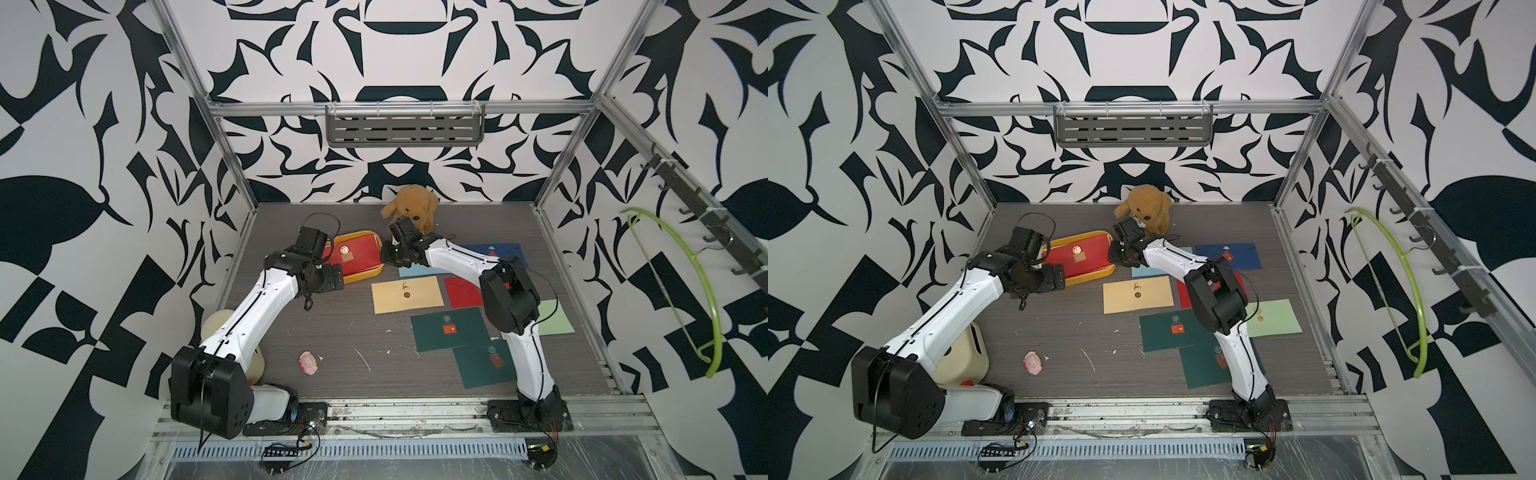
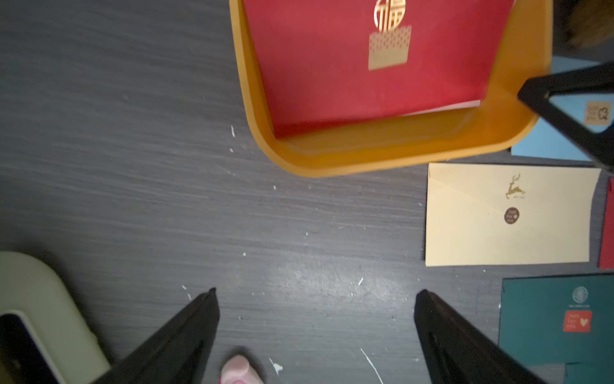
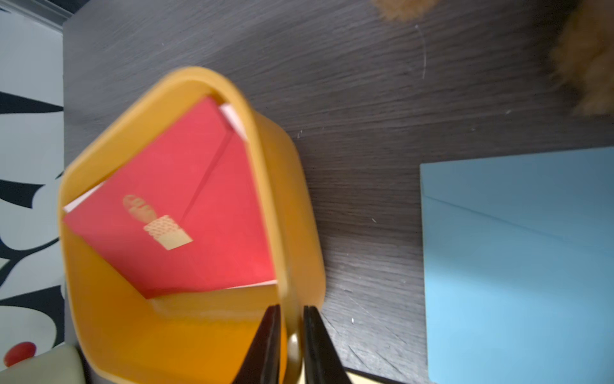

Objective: Put the sealed envelopes into the storage box
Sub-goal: Pick up the envelope from the center of the board.

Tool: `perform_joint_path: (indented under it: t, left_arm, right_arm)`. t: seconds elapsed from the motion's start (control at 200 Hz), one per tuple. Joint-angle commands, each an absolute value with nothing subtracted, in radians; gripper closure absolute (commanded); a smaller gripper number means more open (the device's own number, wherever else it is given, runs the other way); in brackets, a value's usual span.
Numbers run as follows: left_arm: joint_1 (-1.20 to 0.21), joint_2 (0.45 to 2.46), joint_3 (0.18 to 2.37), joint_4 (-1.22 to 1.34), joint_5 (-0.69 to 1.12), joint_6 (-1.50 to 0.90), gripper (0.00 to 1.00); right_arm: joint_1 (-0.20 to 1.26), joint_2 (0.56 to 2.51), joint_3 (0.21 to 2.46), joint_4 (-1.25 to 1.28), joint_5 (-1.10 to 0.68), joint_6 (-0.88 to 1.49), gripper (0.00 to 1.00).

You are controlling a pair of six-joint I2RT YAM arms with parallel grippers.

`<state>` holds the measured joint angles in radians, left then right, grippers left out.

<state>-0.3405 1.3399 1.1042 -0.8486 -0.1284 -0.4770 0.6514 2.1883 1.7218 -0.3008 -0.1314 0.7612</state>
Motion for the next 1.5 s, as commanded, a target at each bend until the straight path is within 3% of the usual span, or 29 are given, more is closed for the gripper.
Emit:
perform_joint_path:
  t: [0.0,0.18,0.31,0.485,0.655,1.494]
  left_arm:
    - [-0.387,1.318,1.056,-0.824,-0.071,-0.638,0.01]
    - [-0.519,1.363,0.996,-0.706,-0.051,-0.835,0.01]
    - [-0.615,1.425,0.960,-0.600,-0.055,-0.941,0.05]
    - [-0.638,1.541,0.947,-0.479,-0.027,-0.925,0.14]
    - [-0.637,1.599,0.937,-0.420,-0.019,-0.867,0.19]
    - [-0.636,1.684,0.740,-0.123,0.081,-0.864,0.26]
  right_arm:
    - [0.659,2.075,1.694,-0.280,-0.131,0.749,0.67]
    - [0.658,1.949,1.629,-0.360,-0.092,0.667,0.53]
    - [0.655,1.861,1.544,-0.422,-0.041,0.592,0.52]
    - [0.628,1.821,1.409,-0.425,-0.077,0.552,0.79]
    - [0.627,1.882,1.369,-0.419,-0.108,0.514,0.89]
    - [0.559,2.002,1.221,-0.355,-0.279,0.485,1.00]
